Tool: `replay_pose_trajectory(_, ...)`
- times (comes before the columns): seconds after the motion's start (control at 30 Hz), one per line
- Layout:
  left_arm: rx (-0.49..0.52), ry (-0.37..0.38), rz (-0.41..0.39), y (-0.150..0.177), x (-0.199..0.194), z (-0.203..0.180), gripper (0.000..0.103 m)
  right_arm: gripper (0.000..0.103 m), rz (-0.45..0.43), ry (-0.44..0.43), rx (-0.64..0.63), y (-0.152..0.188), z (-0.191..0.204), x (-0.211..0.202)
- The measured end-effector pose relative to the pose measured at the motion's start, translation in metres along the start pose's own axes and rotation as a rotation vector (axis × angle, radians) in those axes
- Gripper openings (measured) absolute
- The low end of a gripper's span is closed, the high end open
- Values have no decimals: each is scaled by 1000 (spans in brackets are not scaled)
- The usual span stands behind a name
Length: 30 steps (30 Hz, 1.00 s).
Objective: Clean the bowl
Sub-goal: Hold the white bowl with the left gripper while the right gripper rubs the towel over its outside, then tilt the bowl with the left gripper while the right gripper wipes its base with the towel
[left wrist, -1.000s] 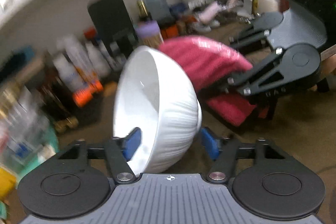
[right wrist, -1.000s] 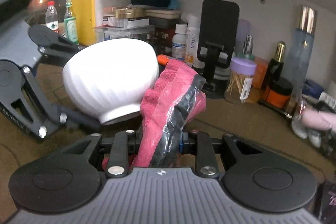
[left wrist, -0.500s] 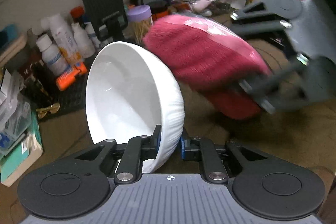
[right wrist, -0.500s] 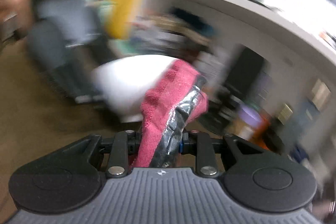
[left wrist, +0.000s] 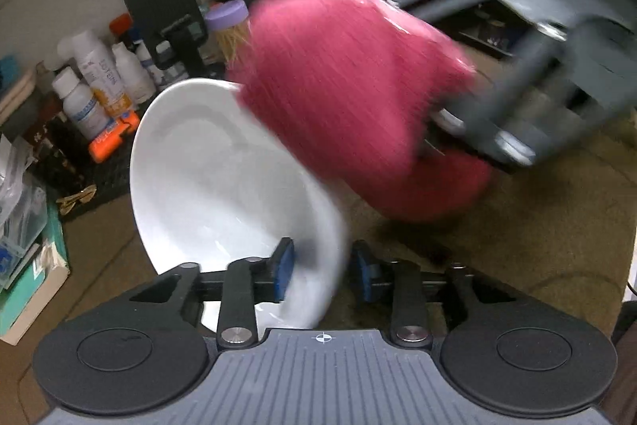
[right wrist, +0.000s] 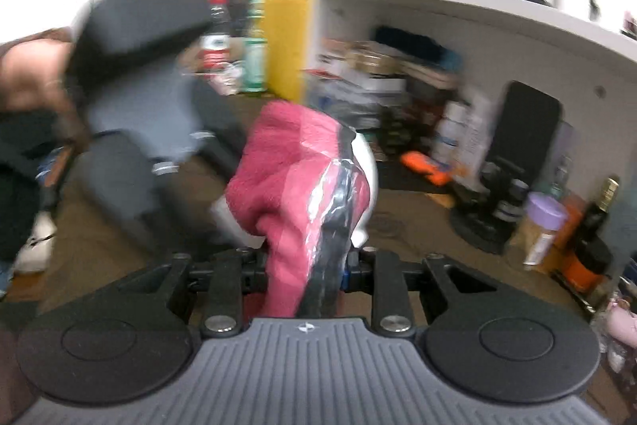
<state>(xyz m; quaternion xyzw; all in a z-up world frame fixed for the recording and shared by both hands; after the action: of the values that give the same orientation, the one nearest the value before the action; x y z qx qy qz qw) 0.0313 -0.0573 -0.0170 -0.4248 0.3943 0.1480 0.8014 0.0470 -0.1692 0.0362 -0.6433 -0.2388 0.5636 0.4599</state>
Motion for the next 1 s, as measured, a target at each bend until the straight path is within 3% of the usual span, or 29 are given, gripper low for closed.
replay_pose_trajectory(0.07, -32, -1, -6, 1, 2, 7, 36, 27, -22, 71, 53, 1, -20, 3)
replay_pose_trajectory(0.2, -8, -57, 10, 2, 14, 8, 40, 27, -85, 55, 126, 13, -32, 8)
replay_pose_trajectory(0.43, -9, -122, -73, -18, 15, 1, 39, 22, -119, 87, 233, 29, -44, 6)
replay_pose_trajectory(0.63, 180, -296, -87, -14, 22, -23, 41, 22, -119, 114, 228, 33, -39, 4)
replay_pose_trajectory(0.73, 238, -321, -76, -12, 26, -26, 40, 22, -123, 119, 209, 32, -37, 0)
replay_pose_trajectory(0.77, 221, -299, -62, -13, 26, -23, 30, 22, -124, 118, 201, 31, -35, -2)
replay_pose_trajectory(0.83, 124, -197, -10, -16, 24, -12, 26, 22, -124, 118, 181, 28, -34, -3)
replay_pose_trajectory(1.0, -67, 15, 28, -22, 4, 9, 17, 22, 3, 207, -48, 18, -17, 3)
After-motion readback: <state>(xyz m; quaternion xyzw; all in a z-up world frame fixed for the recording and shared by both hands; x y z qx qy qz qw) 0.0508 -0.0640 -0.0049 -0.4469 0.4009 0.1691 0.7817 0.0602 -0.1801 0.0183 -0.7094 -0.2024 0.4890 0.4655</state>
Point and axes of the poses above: each gripper's, at about its wrist camera, not at the fingertips, and x roughly the way its jaws point, z to its left, y to its underside, the point moved 5 cm from there along x, roughly the way its jaws point, and after that the axes turned 14 degrees about -y, right-handed, at the moved point
